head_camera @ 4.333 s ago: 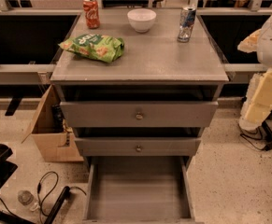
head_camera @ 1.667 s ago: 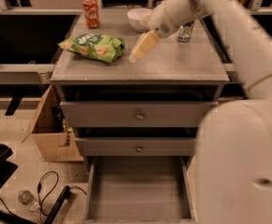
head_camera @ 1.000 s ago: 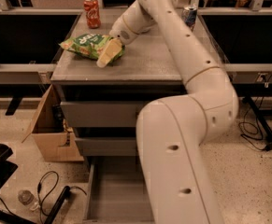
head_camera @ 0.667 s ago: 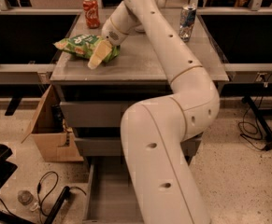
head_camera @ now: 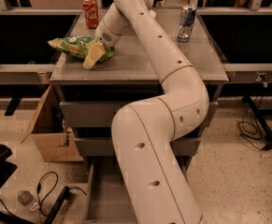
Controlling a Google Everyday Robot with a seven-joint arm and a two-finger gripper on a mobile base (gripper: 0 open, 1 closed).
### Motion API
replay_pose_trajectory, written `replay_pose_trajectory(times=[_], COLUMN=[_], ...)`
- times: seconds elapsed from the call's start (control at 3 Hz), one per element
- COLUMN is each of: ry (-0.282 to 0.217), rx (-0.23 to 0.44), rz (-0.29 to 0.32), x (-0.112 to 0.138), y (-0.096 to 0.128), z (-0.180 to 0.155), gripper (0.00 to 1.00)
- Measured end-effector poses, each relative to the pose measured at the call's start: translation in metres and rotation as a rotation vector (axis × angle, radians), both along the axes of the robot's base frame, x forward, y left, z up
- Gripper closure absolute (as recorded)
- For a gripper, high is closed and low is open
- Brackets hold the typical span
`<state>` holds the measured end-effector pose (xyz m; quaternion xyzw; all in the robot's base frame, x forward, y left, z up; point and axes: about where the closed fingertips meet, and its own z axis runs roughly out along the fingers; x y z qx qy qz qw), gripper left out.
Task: Place green rice chip bag into bottom drawer
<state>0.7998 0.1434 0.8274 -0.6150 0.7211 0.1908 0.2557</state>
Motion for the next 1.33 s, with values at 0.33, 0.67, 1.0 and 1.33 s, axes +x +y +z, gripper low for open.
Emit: replay_pose_trajectory(times=[0.33,0.67,1.0,1.33], ry=[0.000,0.000,0.000,0.021], rx=[0.000,0.000,0.000,0.002], rz=[0.000,0.000,0.000,-0.087], x=[0.000,0.000,0.000,-0.001], y=[0.000,0.000,0.000,-0.057], z=[0.000,0.000,0.006,0.019], gripper=[0.64,0.89,1.00,1.00])
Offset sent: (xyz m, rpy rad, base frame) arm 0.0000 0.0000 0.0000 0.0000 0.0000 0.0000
